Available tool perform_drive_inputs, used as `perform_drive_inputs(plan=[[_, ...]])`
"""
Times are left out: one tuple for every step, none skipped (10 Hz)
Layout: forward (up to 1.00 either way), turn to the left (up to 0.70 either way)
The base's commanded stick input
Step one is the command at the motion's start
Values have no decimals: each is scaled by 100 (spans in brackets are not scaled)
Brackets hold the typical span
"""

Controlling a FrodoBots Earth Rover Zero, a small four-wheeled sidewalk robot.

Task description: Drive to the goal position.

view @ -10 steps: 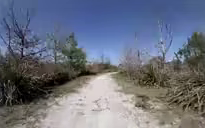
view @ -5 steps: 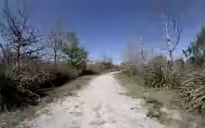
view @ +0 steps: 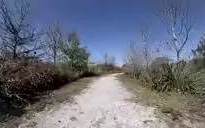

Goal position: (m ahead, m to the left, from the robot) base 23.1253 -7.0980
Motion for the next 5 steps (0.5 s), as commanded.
perform_drive_inputs(plan=[[70, -6], [70, -18], [70, -35], [70, -35], [70, -13]])
